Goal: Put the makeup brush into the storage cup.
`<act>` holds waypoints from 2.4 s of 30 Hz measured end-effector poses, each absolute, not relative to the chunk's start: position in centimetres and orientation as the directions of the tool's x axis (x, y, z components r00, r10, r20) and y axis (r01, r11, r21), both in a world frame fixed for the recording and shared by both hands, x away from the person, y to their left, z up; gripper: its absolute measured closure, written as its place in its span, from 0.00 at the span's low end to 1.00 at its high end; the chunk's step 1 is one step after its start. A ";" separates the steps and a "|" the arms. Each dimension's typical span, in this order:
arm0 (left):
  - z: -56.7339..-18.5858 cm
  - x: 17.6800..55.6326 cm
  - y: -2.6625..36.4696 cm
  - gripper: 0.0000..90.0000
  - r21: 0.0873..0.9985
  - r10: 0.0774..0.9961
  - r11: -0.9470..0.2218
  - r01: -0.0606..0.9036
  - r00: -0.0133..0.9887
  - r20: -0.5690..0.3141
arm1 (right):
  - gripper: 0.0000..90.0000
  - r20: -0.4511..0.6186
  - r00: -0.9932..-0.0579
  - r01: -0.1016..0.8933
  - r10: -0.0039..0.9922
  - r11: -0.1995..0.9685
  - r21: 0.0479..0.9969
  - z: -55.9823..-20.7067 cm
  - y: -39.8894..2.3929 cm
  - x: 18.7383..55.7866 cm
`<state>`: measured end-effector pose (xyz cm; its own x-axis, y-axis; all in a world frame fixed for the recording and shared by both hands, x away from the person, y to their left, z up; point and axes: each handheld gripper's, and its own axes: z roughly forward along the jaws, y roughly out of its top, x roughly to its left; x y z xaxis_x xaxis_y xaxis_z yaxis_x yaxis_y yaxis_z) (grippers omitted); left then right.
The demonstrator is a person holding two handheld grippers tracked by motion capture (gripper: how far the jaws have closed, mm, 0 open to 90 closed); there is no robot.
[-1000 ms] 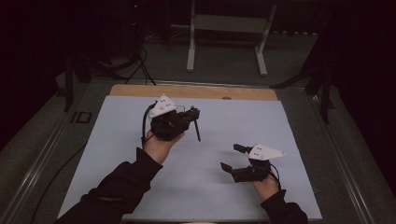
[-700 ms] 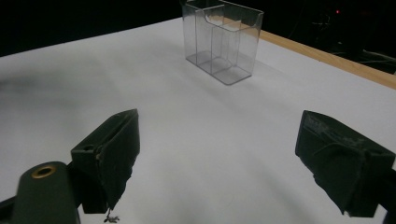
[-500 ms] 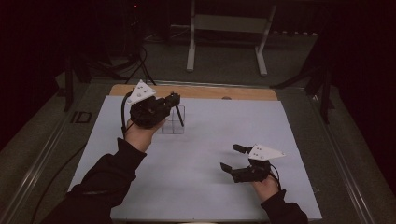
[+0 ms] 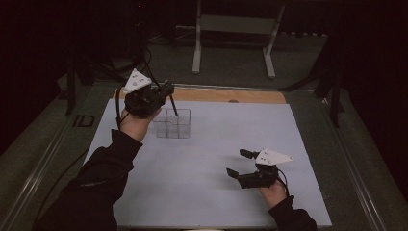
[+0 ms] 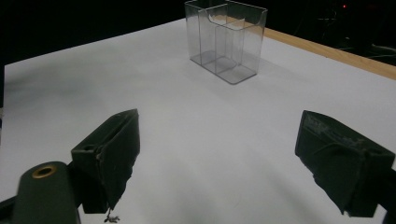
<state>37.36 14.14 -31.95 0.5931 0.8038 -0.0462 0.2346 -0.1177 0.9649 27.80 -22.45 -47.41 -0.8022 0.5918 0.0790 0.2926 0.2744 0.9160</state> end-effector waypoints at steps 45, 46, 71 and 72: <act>-39.2 44.2 13.6 0.95 0.865 0.875 -0.180 0.468 0.478 -0.076 | 0.16 0.092 -0.797 0.303 0.597 0.263 0.916 -47.5 -22.9 28.0; -39.3 44.2 13.6 0.95 0.862 0.875 -0.180 0.475 0.477 -0.080 | 0.16 0.092 -0.797 0.303 0.597 0.263 0.916 -47.4 -22.9 28.0; -41.3 44.9 12.2 0.54 0.747 0.890 -0.237 0.621 0.447 -0.089 | 0.16 0.097 -0.797 0.309 0.596 0.264 0.914 -47.5 -22.9 28.0; -41.2 44.8 12.1 0.51 0.752 0.895 -0.239 0.614 0.440 -0.074 | 0.16 0.095 -0.797 0.308 0.597 0.265 0.914 -47.5 -22.9 28.0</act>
